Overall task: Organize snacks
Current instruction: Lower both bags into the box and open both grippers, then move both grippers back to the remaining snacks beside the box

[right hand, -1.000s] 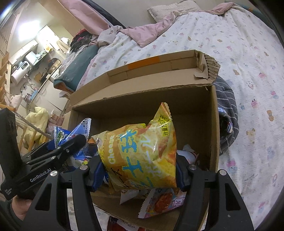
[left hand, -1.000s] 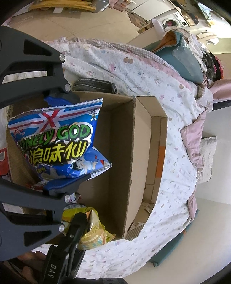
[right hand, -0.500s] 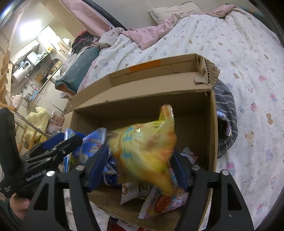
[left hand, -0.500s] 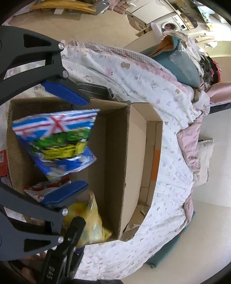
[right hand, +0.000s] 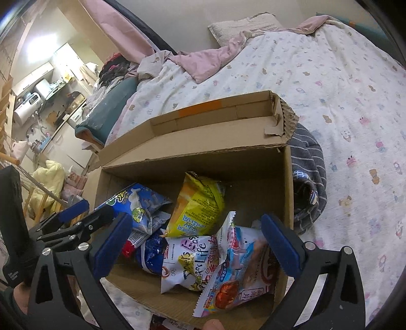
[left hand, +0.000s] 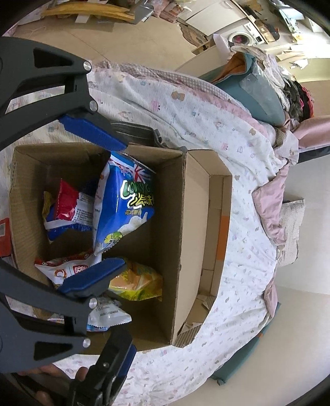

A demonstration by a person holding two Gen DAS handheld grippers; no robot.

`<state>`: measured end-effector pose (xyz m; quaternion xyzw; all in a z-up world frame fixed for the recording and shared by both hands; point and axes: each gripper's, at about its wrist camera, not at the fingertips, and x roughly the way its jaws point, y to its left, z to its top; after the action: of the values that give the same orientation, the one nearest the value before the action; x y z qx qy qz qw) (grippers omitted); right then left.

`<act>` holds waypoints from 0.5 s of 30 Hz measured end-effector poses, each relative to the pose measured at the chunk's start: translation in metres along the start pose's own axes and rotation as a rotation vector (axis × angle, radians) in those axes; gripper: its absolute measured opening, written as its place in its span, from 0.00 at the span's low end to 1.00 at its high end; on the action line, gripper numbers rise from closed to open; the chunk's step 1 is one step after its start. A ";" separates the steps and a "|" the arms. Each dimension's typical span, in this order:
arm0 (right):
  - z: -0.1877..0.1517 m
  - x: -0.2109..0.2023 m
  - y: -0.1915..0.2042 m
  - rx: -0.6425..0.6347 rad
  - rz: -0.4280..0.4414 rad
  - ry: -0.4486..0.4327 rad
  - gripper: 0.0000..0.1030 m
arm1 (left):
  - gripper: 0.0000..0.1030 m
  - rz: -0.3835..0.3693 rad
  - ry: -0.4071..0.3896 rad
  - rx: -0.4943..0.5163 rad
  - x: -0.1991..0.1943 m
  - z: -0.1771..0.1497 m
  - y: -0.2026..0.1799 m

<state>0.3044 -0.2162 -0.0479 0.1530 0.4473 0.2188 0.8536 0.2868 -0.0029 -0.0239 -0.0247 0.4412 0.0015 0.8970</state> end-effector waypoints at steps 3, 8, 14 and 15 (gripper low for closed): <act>0.000 0.000 0.000 -0.007 -0.005 -0.002 1.00 | 0.82 0.002 0.003 0.002 0.000 -0.001 0.001; -0.002 -0.002 0.000 -0.012 -0.012 -0.001 1.00 | 0.82 0.008 0.004 -0.013 -0.002 -0.002 0.005; -0.007 -0.009 0.002 -0.028 -0.021 -0.005 1.00 | 0.82 0.015 -0.002 -0.014 -0.011 -0.008 0.006; -0.007 -0.011 0.003 -0.027 -0.021 -0.007 1.00 | 0.82 0.017 -0.001 -0.016 -0.013 -0.010 0.008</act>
<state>0.2927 -0.2190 -0.0430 0.1377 0.4430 0.2153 0.8593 0.2705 0.0044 -0.0198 -0.0281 0.4408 0.0125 0.8971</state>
